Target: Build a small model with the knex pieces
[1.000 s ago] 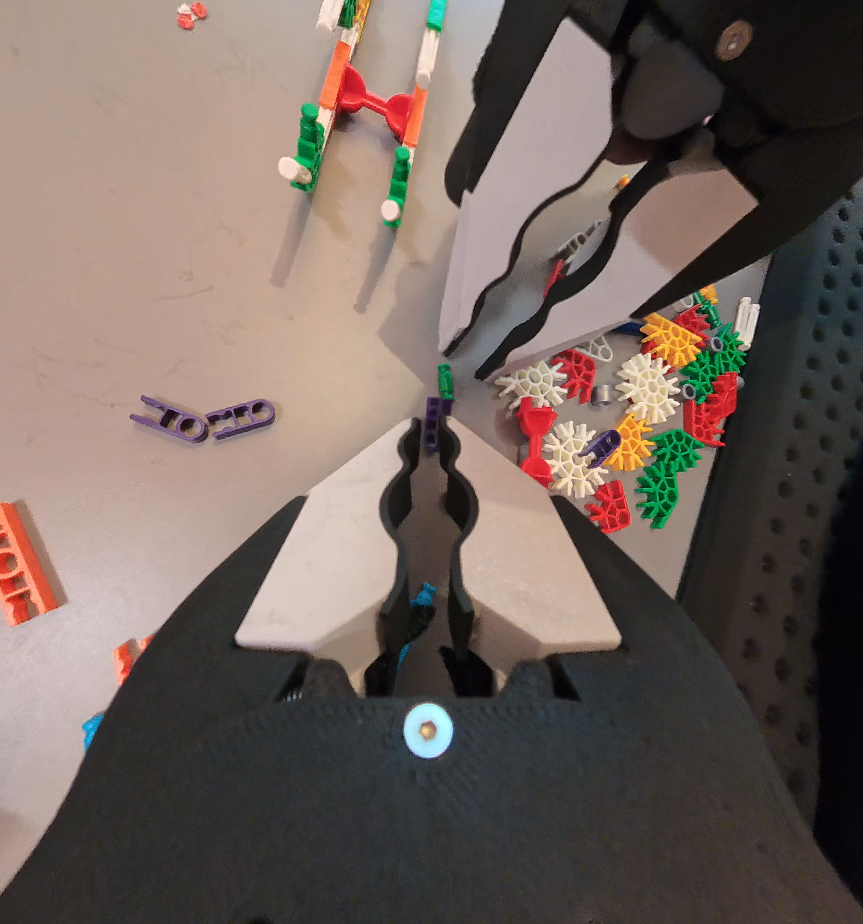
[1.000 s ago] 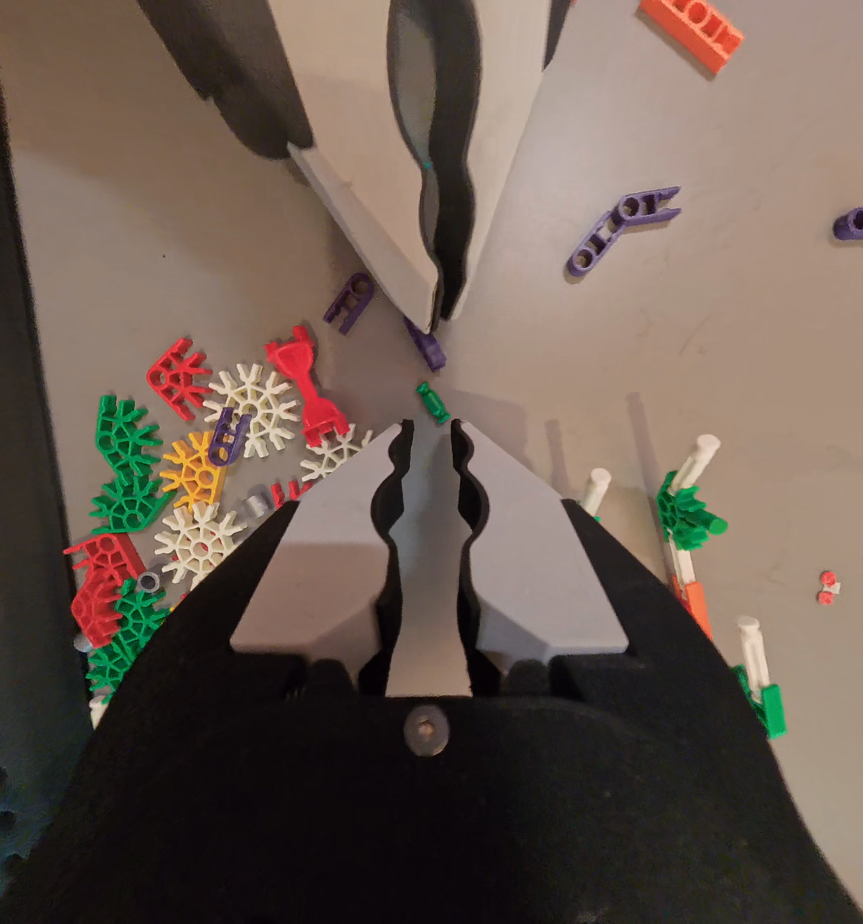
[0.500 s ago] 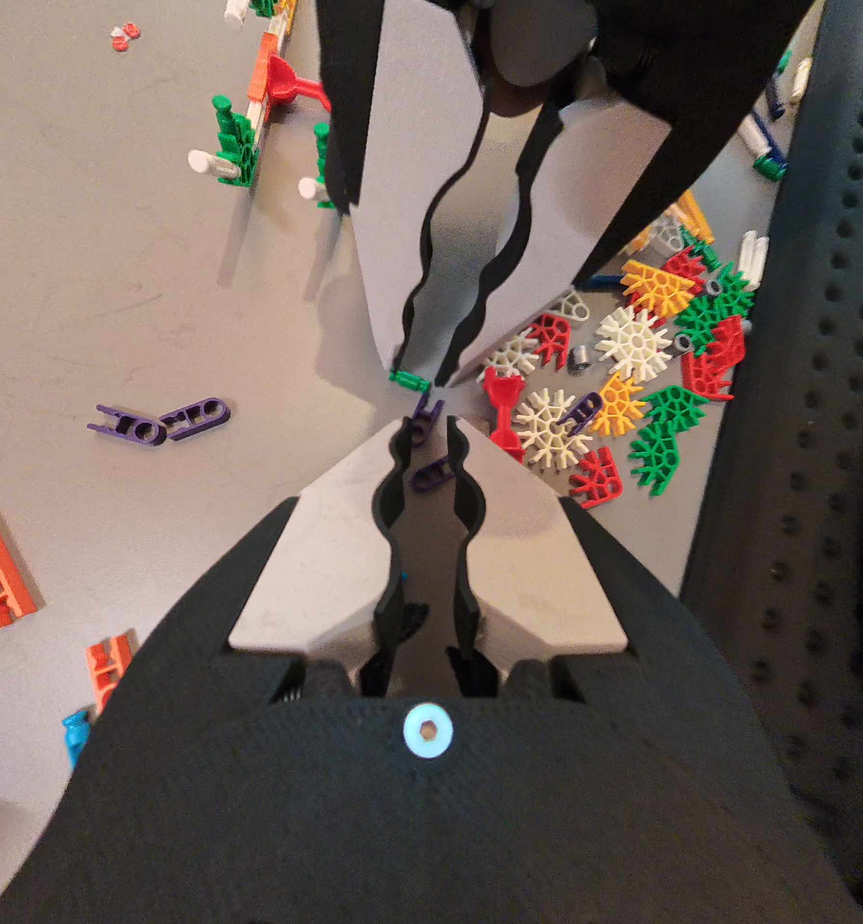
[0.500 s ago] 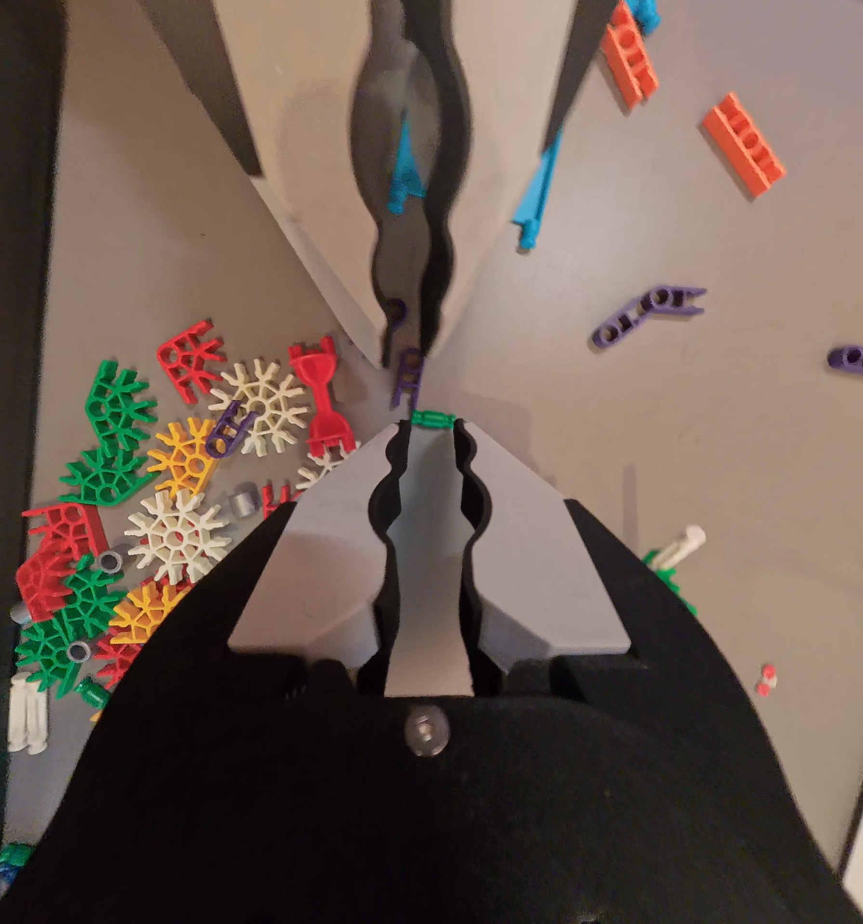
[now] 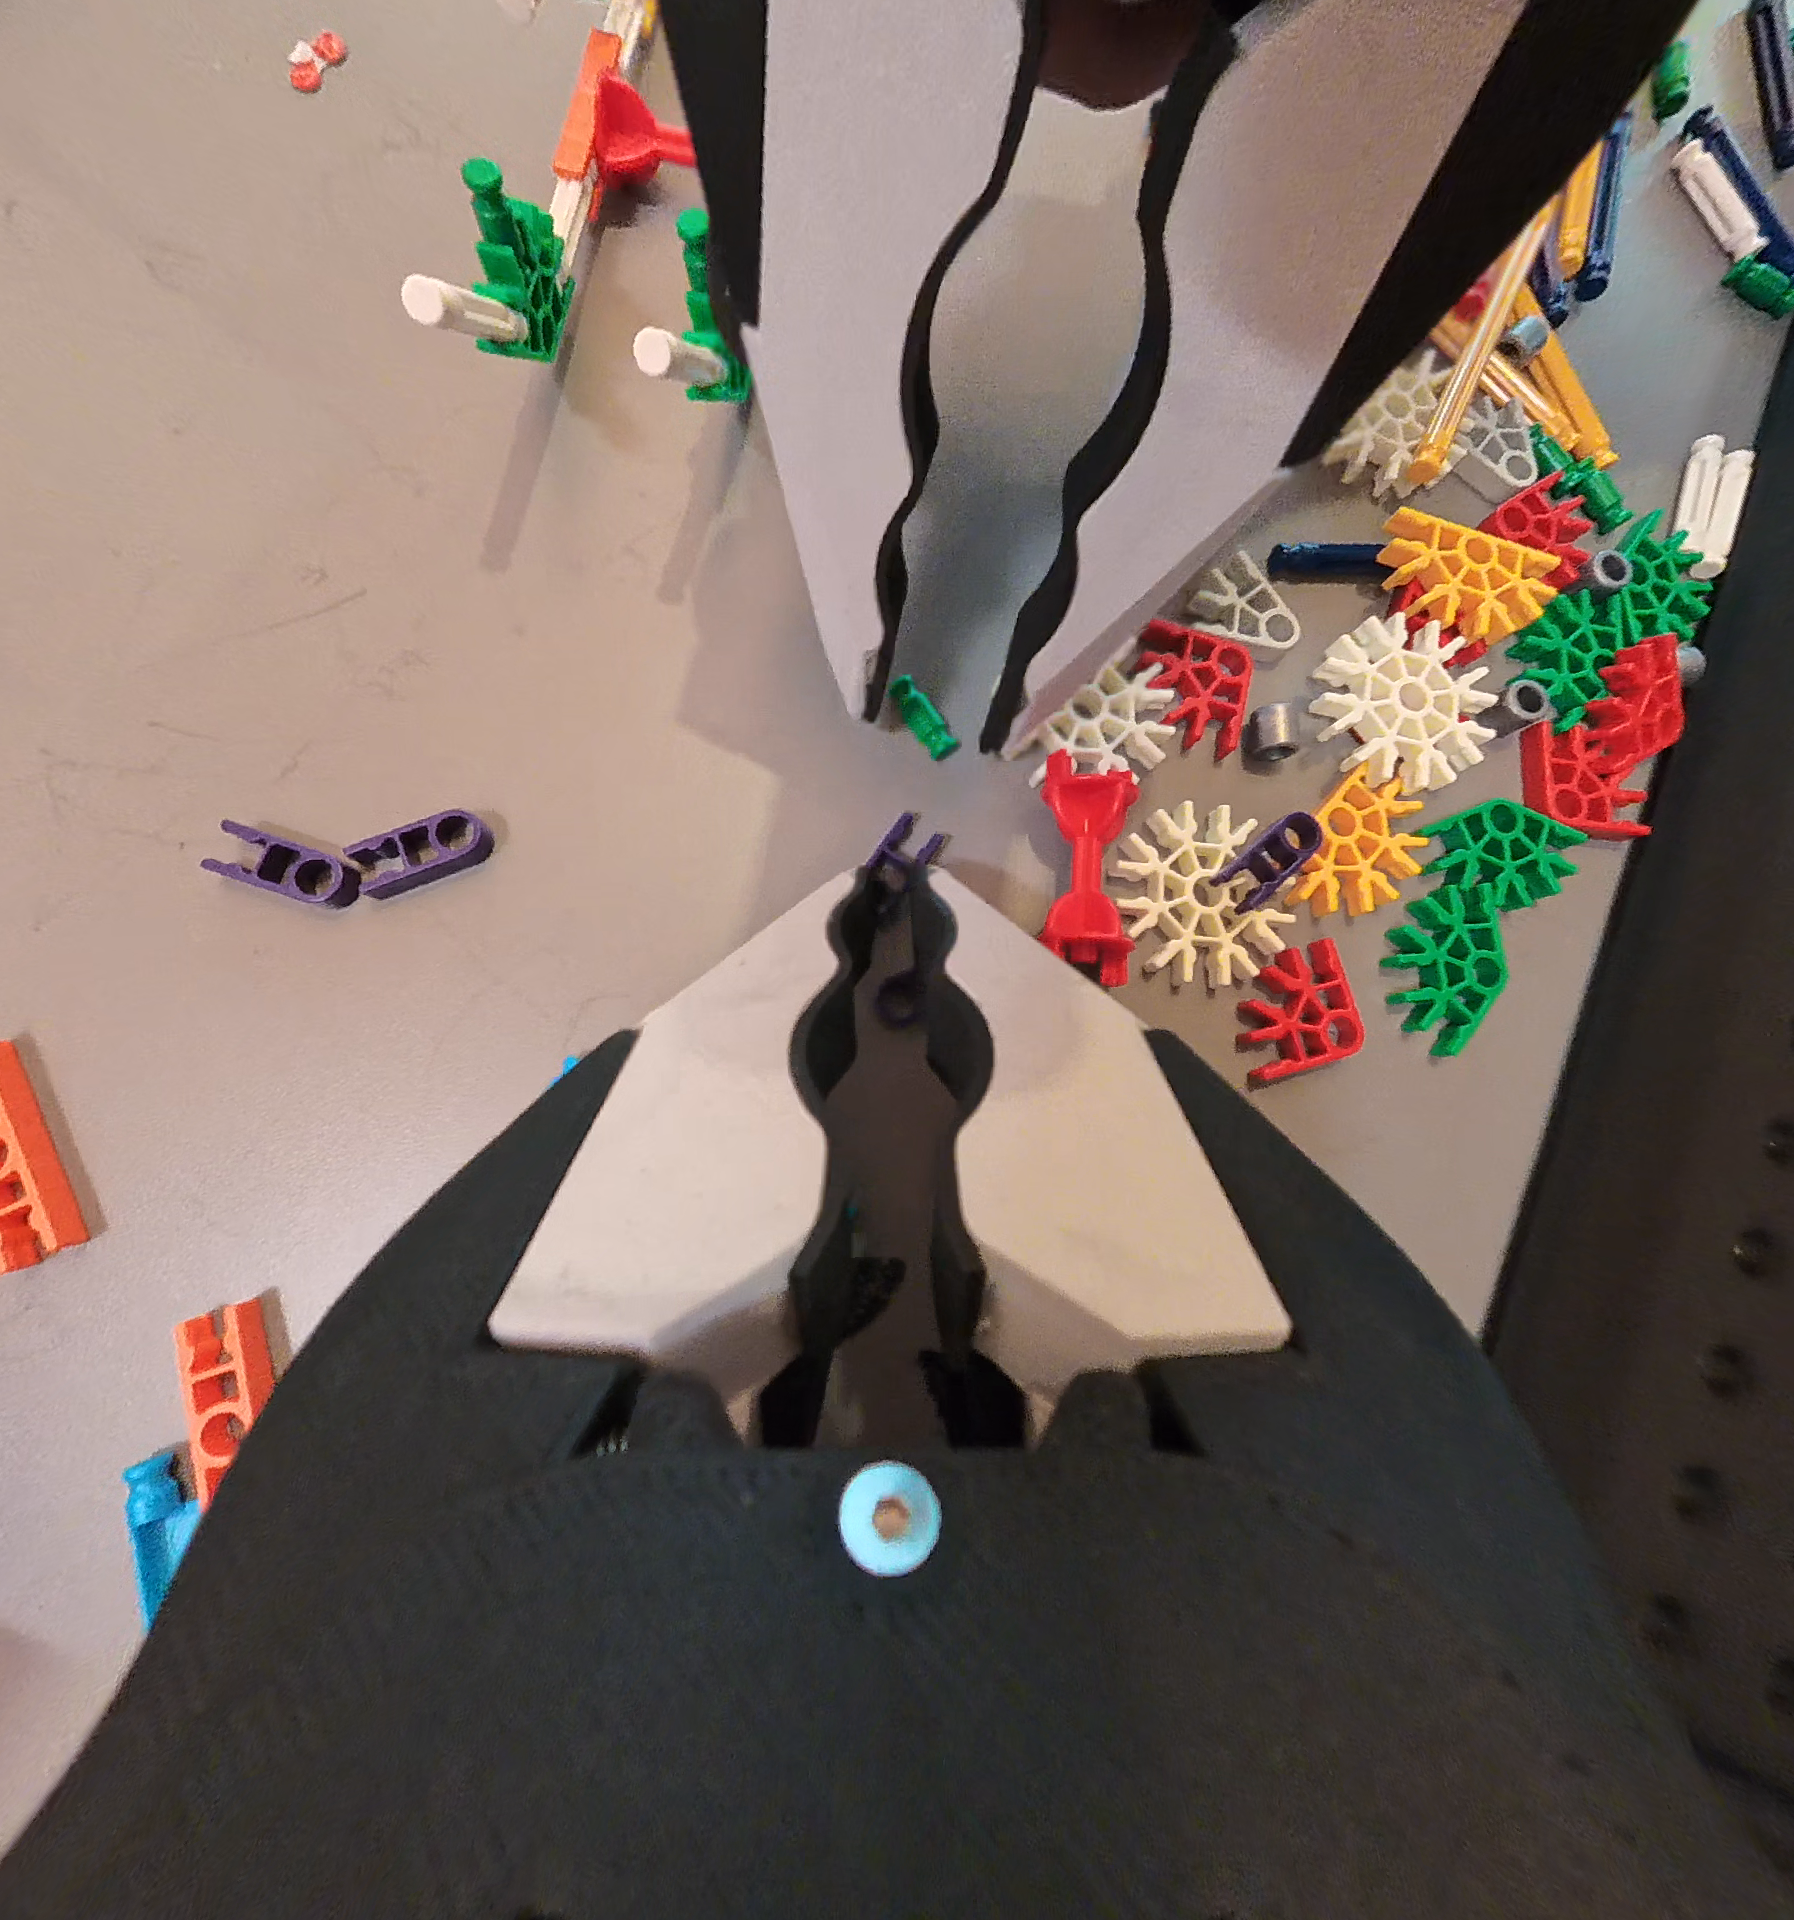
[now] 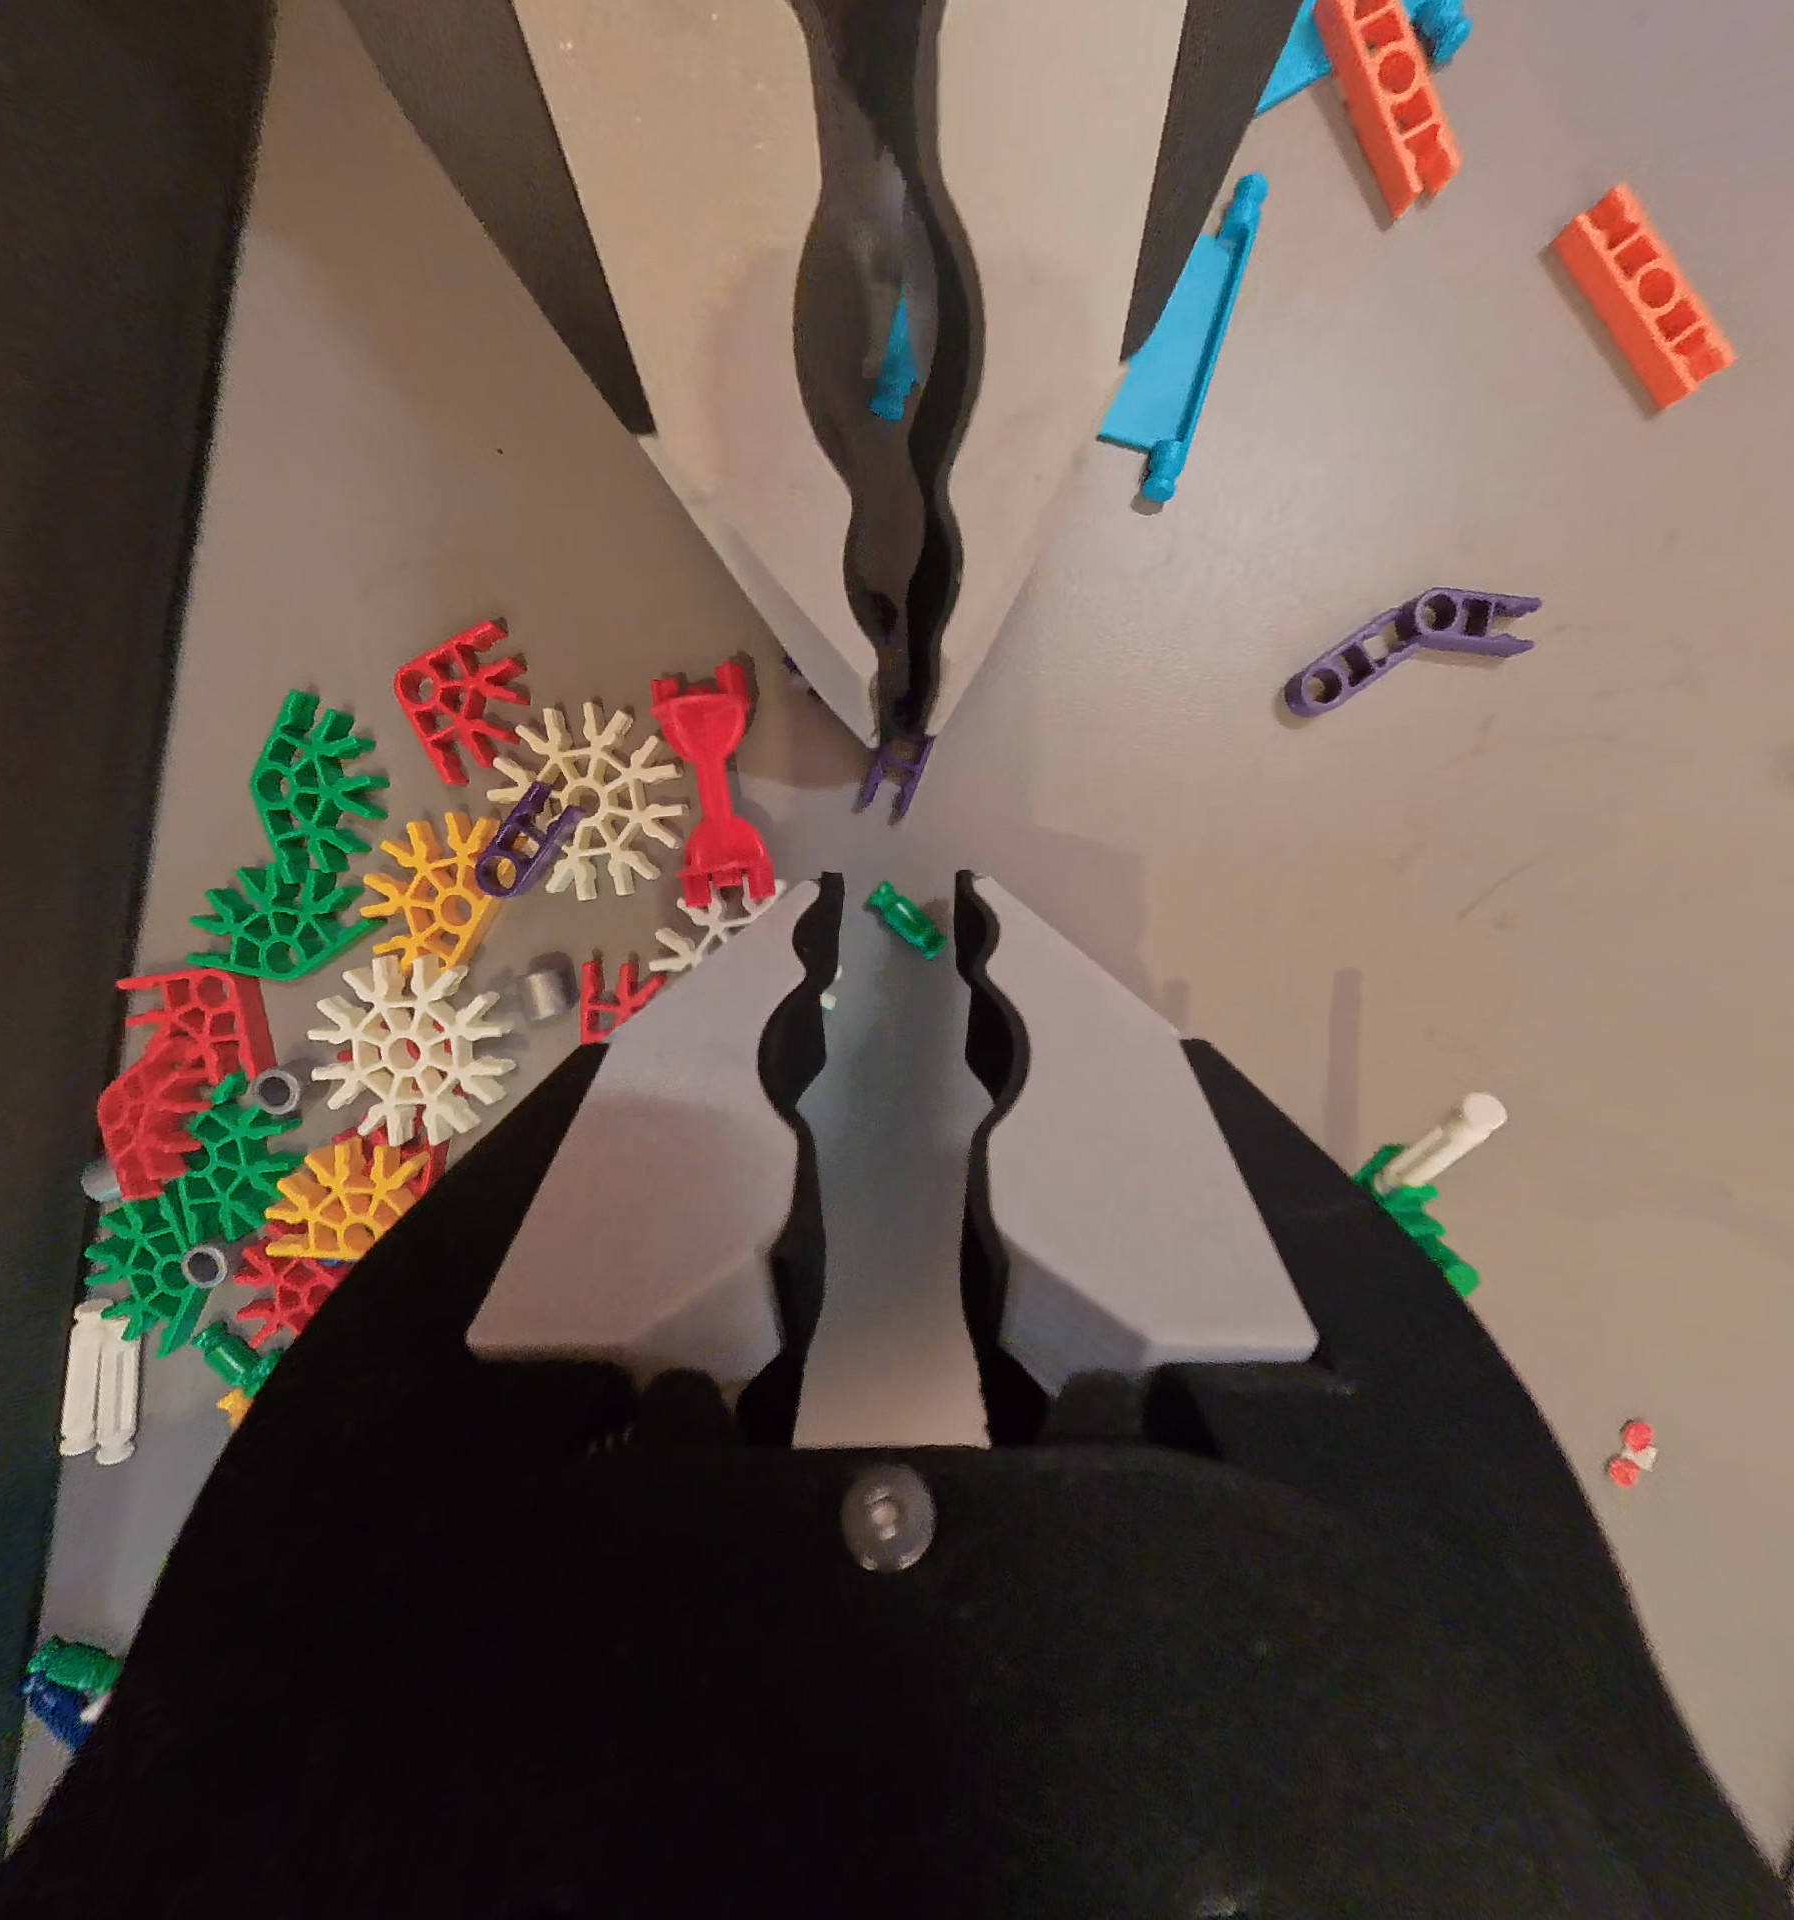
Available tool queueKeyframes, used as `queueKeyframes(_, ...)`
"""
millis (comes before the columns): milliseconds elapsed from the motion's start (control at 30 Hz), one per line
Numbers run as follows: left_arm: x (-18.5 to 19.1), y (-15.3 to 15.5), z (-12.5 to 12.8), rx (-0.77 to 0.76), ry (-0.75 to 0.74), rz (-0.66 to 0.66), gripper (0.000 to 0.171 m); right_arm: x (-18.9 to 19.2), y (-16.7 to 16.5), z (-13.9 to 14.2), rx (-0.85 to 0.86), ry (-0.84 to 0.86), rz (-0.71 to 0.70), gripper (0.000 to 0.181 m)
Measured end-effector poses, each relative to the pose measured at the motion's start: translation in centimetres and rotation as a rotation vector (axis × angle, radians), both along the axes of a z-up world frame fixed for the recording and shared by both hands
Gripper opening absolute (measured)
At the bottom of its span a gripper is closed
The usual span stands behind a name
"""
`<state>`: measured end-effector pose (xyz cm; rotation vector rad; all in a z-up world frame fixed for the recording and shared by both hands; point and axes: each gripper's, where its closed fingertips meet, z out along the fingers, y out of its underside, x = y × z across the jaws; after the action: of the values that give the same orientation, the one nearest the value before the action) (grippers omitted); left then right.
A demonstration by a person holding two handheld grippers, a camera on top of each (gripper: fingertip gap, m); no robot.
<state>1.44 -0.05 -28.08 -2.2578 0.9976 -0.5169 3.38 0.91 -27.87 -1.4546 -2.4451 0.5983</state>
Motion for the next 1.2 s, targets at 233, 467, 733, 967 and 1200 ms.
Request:
queueKeyframes(233, 0.2, 0.1, -0.2, 0.004, 0.021, 0.0, 0.007, 0.7, 0.3, -0.9, 0.015, -0.024, 0.012, 0.003)
queueKeyframes(467, -0.2, 0.4, -0.2, 0.05, 0.053, 0.062, 0.003, -0.3, -0.5, 0.3, -0.106, -0.003, -0.134, 0.003)
queueKeyframes(733, -0.1, 0.9, -0.2, 0.092, 0.067, 0.115, 0.002, -0.9, -0.2, -0.3, -0.119, -0.021, -0.245, 0.003)
queueKeyframes(967, -0.1, 1.0, -0.3, 0.094, 0.073, 0.112, 0.002, -0.9, 0.0, -0.6, -0.104, -0.052, -0.272, 0.003)
queueKeyframes(1200, -0.1, 1.0, -0.3, 0.093, 0.069, 0.111, 0.002, -0.8, -0.1, 0.0, -0.145, -0.031, -0.293, 0.005)
